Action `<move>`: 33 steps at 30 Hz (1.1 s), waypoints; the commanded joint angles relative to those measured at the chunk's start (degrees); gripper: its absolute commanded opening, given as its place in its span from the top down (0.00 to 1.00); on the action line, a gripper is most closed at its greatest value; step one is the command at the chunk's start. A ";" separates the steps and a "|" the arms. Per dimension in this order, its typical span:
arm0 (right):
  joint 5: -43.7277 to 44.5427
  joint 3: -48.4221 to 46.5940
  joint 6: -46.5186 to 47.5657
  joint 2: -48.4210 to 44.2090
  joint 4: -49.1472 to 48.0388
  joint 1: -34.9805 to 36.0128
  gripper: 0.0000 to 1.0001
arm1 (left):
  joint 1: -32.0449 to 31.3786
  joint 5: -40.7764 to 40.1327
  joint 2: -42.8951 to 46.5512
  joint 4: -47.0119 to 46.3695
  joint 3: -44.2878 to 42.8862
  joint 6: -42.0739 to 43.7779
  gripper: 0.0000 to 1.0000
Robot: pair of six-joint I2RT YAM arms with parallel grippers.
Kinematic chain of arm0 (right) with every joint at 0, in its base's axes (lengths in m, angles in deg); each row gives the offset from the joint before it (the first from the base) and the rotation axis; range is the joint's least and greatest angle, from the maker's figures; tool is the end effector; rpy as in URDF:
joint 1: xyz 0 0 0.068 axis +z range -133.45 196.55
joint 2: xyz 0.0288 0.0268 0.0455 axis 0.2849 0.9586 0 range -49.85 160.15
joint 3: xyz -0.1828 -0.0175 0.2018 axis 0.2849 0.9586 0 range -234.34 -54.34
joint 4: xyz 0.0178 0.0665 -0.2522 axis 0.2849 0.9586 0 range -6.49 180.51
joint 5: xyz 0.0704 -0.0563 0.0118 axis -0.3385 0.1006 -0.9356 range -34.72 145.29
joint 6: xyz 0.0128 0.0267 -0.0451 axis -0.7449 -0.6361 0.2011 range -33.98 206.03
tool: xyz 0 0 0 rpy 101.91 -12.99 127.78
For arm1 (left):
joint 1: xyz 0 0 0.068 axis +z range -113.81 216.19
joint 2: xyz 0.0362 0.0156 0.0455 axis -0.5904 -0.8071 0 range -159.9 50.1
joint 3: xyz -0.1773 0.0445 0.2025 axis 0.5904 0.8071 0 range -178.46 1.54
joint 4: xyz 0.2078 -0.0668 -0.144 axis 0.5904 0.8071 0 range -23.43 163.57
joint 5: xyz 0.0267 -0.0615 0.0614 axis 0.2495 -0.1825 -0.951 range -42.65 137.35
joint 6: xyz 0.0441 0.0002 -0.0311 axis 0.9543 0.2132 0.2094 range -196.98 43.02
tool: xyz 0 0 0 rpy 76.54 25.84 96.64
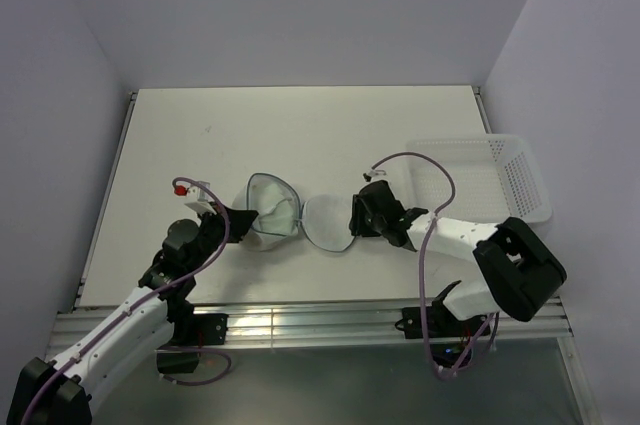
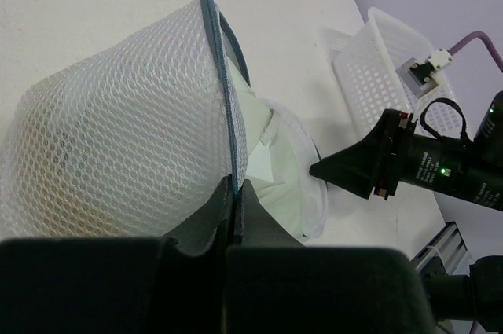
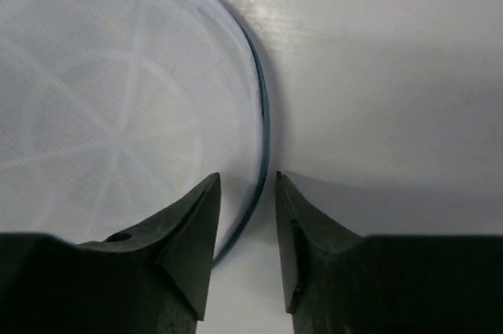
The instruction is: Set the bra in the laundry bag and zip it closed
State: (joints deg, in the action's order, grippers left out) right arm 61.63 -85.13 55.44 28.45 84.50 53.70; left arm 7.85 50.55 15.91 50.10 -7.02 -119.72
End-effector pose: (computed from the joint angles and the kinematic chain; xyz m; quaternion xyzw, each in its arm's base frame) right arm 0.2006 0.1469 0.1500 -0.0338 0.9333 0.1542 0.3226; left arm 0.1370 -0.0760 0.1924 -0.0775 0.7573 -0.3940 0.5150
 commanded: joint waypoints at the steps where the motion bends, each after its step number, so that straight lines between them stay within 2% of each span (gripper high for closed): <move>1: -2.04 -1.73 -1.40 2.99 -5.47 -0.50 0.60 | -0.31 1.28 0.88 -2.60 -1.46 -0.24 1.00; 2: -2.22 -2.00 -1.58 3.52 -5.56 -0.50 0.66 | -0.23 1.37 0.80 -2.69 -1.46 -0.15 1.00; 3: -1.70 -2.08 -2.01 3.35 -5.74 -0.58 0.76 | -0.23 1.37 0.71 -2.69 -1.64 -0.06 1.00; 4: -0.73 -1.22 -2.19 2.22 -6.09 -0.50 0.92 | -0.31 1.80 0.01 -2.78 -1.81 0.03 1.00; 6: 3.03 0.02 -2.20 -3.90 -5.57 -0.50 1.00 | -0.31 2.59 -0.87 -2.95 -2.69 0.46 1.00; 8: 6.20 0.73 -1.32 -9.19 -3.12 -0.49 1.00 | -0.31 3.30 -2.62 -3.48 -3.31 0.47 1.00; 9: 8.74 0.38 0.08 -14.96 1.25 -0.41 1.00 | -0.31 3.21 -3.24 -4.09 -4.27 0.12 1.00; 12: 11.31 -5.75 3.41 -25.96 11.37 -0.50 1.00 | -0.40 4.35 -6.40 -5.41 -8.74 -0.59 1.00; 15: 12.64 -11.64 5.71 -32.68 18.06 -0.50 1.00 | -0.66 4.88 -8.69 -5.50 -13.40 -0.50 1.00; 17: 11.41 -13.85 6.07 -33.65 21.92 -0.32 1.00 | -0.75 3.93 -9.13 -5.15 -14.82 0.29 1.00; 21: 12.80 -12.29 7.21 -31.29 21.50 -0.06 1.00 | -0.75 0.93 -10.54 -4.01 -11.67 0.73 1.00; 23: 13.78 -13.94 7.21 -29.09 23.52 -0.23 1.00 | -0.75 2.24 -13.08 -5.15 -9.91 -0.15 1.00; 26: 11.06 -16.76 7.39 -31.36 20.20 0.03 1.00 | -1.72 5.15 -14.15 -7.08 -10.86 -0.68 1.00; 29: 9.21 -18.08 7.12 -29.72 17.30 0.82 1.00 | -5.40 1.99 -14.40 -9.44 -12.09 -0.15 1.00; 33: 9.48 -22.73 6.60 -23.20 19.14 3.36 1.00 | -10.67 2.33 -22.74 -14.01 -14.46 -2.08 0.98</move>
State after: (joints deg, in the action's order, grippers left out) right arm 71.21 -103.18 61.69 2.20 105.46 55.10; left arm 0.27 53.00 -2.52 43.79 -18.05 -120.37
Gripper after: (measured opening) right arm 0.010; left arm 0.023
